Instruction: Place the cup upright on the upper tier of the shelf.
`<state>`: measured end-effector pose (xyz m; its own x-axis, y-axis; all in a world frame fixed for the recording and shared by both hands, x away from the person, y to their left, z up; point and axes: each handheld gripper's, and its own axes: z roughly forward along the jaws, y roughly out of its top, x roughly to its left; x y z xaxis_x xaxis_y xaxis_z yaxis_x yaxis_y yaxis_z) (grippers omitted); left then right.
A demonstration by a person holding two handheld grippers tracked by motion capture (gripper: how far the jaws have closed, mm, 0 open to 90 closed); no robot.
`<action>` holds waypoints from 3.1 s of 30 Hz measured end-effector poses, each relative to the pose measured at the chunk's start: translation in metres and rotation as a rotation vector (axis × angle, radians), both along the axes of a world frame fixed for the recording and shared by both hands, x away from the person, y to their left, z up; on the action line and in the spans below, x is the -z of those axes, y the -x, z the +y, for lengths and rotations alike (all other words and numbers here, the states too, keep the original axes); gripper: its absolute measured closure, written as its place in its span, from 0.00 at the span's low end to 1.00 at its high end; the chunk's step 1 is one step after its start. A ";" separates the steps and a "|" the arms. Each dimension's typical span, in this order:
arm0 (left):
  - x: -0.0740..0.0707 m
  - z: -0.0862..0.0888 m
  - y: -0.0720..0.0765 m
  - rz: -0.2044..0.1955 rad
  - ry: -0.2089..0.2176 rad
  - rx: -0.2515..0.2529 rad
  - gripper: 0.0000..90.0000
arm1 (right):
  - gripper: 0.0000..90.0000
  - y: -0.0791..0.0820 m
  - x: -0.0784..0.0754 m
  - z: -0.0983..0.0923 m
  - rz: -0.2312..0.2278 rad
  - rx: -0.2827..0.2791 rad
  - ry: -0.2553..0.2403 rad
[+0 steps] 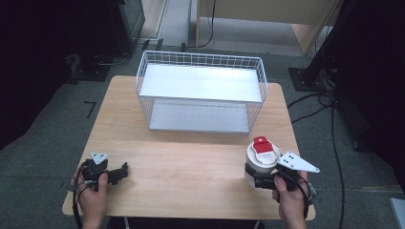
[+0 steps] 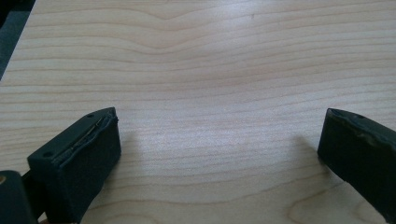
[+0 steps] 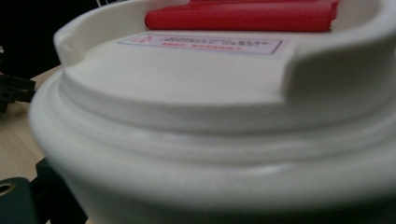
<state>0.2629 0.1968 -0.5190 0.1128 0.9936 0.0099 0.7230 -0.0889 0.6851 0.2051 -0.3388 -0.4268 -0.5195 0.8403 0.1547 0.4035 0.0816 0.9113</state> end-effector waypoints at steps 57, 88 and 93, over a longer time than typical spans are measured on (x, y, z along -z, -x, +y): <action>0.000 0.000 0.000 0.000 0.001 -0.001 0.00 | 0.04 -0.116 -0.131 0.073 -0.135 -0.071 -0.076; 0.000 0.000 0.000 -0.001 0.003 -0.002 0.00 | 0.04 -0.212 -0.152 0.120 -0.146 -0.001 -0.039; 0.000 0.000 0.000 -0.001 0.003 -0.002 0.00 | 0.04 -0.229 -0.148 0.123 -0.140 0.025 -0.037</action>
